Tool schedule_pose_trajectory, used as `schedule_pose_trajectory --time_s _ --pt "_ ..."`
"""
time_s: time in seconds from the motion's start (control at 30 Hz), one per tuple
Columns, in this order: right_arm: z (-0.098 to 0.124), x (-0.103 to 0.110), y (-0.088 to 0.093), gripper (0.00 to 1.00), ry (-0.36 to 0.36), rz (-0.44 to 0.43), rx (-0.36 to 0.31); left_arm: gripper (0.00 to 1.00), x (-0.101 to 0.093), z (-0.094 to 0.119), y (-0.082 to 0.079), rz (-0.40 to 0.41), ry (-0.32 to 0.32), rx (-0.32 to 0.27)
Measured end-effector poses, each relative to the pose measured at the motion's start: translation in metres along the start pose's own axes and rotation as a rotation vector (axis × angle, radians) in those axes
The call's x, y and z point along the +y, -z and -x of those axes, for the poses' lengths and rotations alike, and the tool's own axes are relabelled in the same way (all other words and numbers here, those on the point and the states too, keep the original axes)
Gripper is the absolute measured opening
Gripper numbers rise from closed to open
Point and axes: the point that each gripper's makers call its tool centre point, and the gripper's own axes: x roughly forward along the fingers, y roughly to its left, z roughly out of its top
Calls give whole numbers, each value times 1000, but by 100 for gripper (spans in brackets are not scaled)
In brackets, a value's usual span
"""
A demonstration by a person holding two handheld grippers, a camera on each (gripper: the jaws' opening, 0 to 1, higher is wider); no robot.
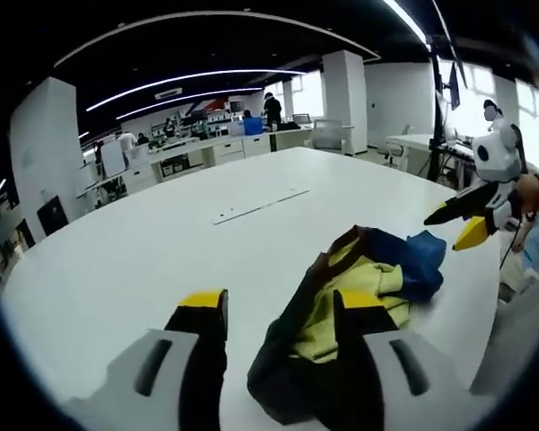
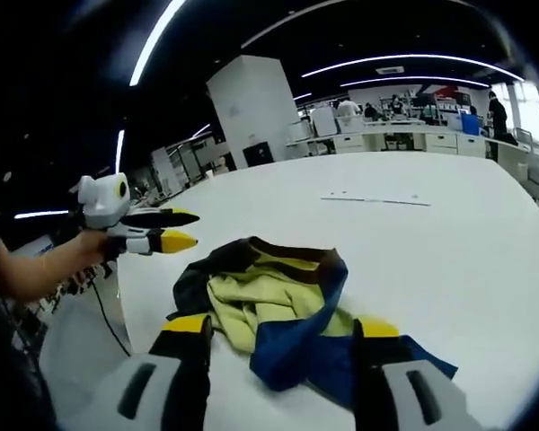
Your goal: Fold the garment on the visible template until the final outline fits inside the template.
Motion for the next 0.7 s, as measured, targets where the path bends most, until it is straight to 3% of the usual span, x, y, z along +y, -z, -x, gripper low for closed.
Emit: schedule_pose_trajectory --time_s 0.13,0.4,0.7 --pt "-8 0 4 60 -5 1 18 38 -1 -12 6 0 39 22" --pt "-20 -8 9 53 13 -30 35 41 -11 -32 15 21 137 32" --pt "-32 -14 16 38 36 -78 49 24 -8 -41 31 56 182 91"
